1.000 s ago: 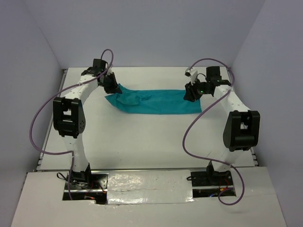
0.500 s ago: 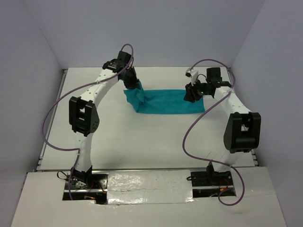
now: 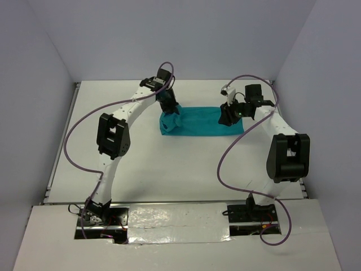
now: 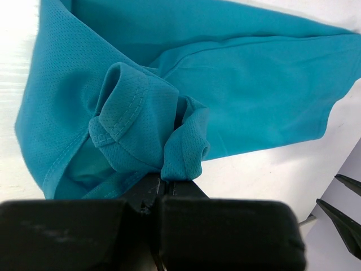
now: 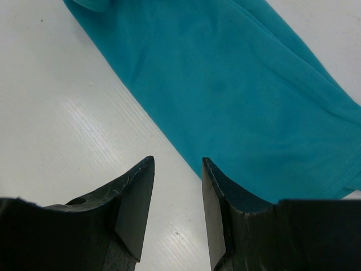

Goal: Fold and stack the t-shirts
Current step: Fold the folded rectangular tshirt in 1/3 of the way

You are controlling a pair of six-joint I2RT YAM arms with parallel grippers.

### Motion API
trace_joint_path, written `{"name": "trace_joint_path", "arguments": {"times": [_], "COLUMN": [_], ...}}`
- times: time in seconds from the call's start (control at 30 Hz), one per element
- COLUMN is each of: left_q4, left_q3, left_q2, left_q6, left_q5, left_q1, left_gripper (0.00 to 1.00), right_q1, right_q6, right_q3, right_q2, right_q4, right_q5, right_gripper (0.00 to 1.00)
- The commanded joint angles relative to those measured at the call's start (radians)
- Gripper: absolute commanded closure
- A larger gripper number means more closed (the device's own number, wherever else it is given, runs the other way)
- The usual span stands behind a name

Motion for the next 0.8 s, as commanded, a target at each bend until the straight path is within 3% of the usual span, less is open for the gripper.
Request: {"name": "trace_joint_path", "arguments": {"times": [0.0, 0.57, 0.67, 0.7, 0.77], "left_q4": [0.043, 0.167, 0.199, 0.212, 0.224], "left_q3": [0.009, -0.009, -0.024, -0.023, -0.021], "left_q2": [0.012, 0.086, 0.087, 0.086, 0.081], "left_q6": [-0.036, -0.137, -0.159, -0.162, -0.174], "left_q5": [0.014, 0.092, 0.118, 0.139, 0.15], "left_q1": [-0.013, -0.026, -0.022, -0.024, -0.022], "left_gripper": [1.0, 0.99, 0.79, 0.67, 0.57], "right_q1": [0.003, 0.003, 0.003, 0.001, 0.001], "right_q6": [0.01, 0.016, 0.014, 0.014, 0.013], "right_q3": [-0.01, -0.024, -0.029, -0.03, -0.032], "right_q2": [-0.047, -0.048, -0.047, -0.048, -0.051], "right_q4": [0.031, 0.045, 0.045, 0.043, 0.045], "right_q5": [-0.015, -0.015, -0.016, -0.016, -0.015], "right_gripper": [0.54, 0.54, 0.54, 0.54, 0.54]}}
